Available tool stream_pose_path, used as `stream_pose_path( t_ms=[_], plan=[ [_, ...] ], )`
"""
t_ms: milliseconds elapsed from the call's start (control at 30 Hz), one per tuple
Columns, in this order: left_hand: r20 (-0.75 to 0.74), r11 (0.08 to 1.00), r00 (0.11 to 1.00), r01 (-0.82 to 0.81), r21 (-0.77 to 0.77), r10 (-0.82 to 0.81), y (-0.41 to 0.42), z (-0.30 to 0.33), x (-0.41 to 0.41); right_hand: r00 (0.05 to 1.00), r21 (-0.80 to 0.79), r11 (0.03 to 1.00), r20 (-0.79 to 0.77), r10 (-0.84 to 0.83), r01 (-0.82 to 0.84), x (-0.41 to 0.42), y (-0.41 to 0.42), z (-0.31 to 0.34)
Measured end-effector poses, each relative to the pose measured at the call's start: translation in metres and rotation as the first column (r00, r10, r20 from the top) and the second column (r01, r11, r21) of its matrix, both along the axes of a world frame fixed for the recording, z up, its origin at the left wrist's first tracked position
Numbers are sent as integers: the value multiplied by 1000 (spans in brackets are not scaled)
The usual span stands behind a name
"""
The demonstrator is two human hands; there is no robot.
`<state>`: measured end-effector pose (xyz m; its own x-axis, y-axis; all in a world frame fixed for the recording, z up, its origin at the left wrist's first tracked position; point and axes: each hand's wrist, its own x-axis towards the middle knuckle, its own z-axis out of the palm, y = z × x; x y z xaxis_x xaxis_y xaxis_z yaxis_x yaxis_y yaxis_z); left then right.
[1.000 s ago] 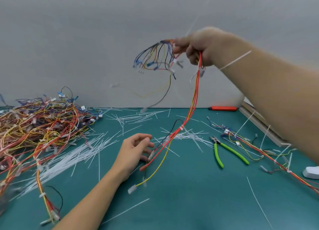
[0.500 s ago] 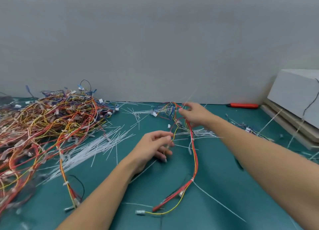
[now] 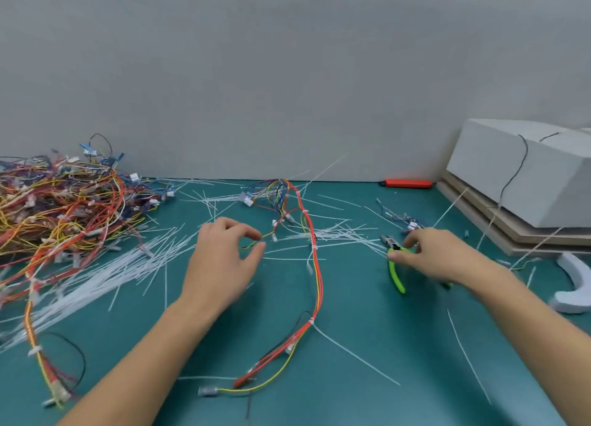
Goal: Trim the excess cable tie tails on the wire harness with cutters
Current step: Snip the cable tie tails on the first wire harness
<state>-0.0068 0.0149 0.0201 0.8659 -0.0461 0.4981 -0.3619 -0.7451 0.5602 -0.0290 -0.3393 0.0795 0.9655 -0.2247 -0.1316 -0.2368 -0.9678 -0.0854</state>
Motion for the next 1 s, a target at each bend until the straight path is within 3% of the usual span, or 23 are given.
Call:
stream_pose_path(
  t_ms=[67, 167, 367, 433, 500, 567, 633, 700, 767, 833, 900, 1000],
  plan=[
    [-8, 968, 992, 125, 220, -126, -3, 7, -8, 1000, -66, 998, 29, -4, 6, -7, 4, -18],
    [-206, 871, 929, 362, 332, -308, -3, 21, -18, 998, -64, 996, 24, -64, 66, -8, 7, -28],
    [-559, 743, 728, 613, 270, -397, -26, 22, -53, 992, -34, 992, -33, -124, 123, 1, 11, -22],
    [-575, 725, 711, 632, 272, -404, -31, 19, -56, 989, 64, 987, -14, -146, 147, 1, 6, -18],
    [-555, 744, 707, 632, 217, -438, -32, 19, -53, 968, 322, 923, 60, -245, 213, -1, 0, -15],
    [-535, 796, 691, 602, 56, -485, -29, 18, -48, 928, 639, 735, 86, -362, 227, -4, -6, -12],
    [-525, 819, 643, 528, -224, -557, -26, 16, -43, 898, 872, 437, -7, -441, 221, -11, -7, -6],
    [-498, 779, 616, 353, -519, -610, -26, 14, -38, 881, 973, 157, -80, -467, 171, -18, -6, 0],
    [-462, 728, 663, 188, -659, -589, -27, 13, -31, 860, 996, -66, -90, -503, 65, -23, -4, 2],
    [-433, 766, 763, 125, -630, -481, -25, 11, -24, 852, 975, -215, -69, -520, -53, -26, 2, 3],
    [-365, 859, 867, 129, -495, -340, -19, 9, -18, 858, 927, -341, -44, -512, -156, -25, 11, 4],
    [-241, 931, 933, 185, -315, -267, -13, 7, -16, 865, 854, -434, 35, -501, -286, -19, 33, 10]
  ],
)
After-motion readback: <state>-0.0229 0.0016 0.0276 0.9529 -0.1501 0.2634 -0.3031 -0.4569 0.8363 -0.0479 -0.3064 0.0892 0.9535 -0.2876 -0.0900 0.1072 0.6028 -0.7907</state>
